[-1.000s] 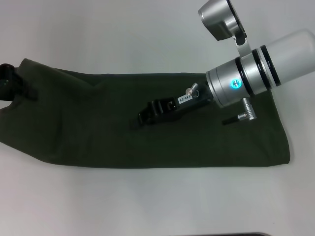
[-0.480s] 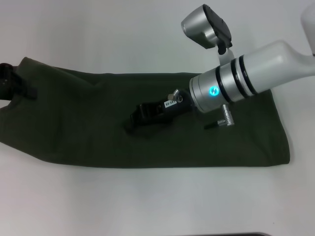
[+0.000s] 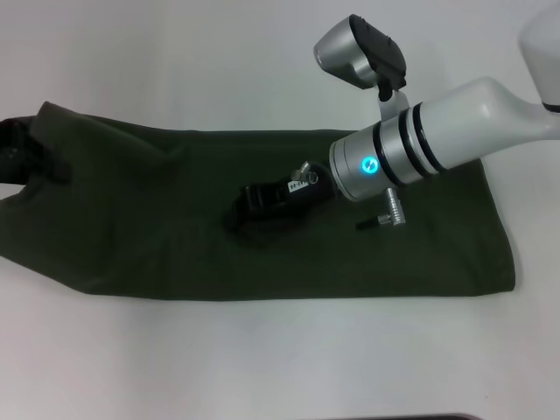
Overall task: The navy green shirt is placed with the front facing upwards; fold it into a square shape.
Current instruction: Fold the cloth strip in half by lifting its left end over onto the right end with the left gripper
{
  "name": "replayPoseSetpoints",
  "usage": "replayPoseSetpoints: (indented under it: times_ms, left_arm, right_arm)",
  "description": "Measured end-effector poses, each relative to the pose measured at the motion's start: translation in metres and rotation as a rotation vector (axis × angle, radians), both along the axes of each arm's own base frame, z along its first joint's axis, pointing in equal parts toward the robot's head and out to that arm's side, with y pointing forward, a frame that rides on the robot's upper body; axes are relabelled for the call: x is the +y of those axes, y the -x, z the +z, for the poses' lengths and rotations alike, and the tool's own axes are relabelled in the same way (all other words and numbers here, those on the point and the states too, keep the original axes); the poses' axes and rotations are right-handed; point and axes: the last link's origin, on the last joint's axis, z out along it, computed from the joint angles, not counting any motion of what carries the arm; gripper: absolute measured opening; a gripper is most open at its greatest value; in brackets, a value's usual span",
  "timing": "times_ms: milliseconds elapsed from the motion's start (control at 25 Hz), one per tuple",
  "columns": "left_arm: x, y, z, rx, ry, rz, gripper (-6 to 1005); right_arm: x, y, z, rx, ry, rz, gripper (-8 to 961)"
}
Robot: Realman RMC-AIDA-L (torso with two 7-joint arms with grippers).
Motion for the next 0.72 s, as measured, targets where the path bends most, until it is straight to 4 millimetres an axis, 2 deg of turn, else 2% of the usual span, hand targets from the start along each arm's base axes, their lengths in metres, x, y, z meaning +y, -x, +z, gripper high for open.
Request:
replayPoseSetpoints:
  times_ms: [160,400,480,720]
  left_arm:
    - [0.000,-0.001,0.000,0.002,-0.005,-0.007,78]
    - [0.000,0.002,0.003,0.000,-0.019,0.002,78]
    - [-0.001,0.001,0.003,-0.003,-0.020,0.003,78]
    - [-0.001,0.000,0.002,-0.013,-0.020,-0.002,78]
  right_arm:
    - [-0.002,0.003,0.005,0.044,0.022,-0.002,14]
    - [-0.005,0.010,0.032,0.184,0.069,0.045,12]
    - [-0.007,0.012,0.031,0.182,0.083,0.066,12]
    - [-0.006,0.024,0.007,0.065,0.109,0.108,11]
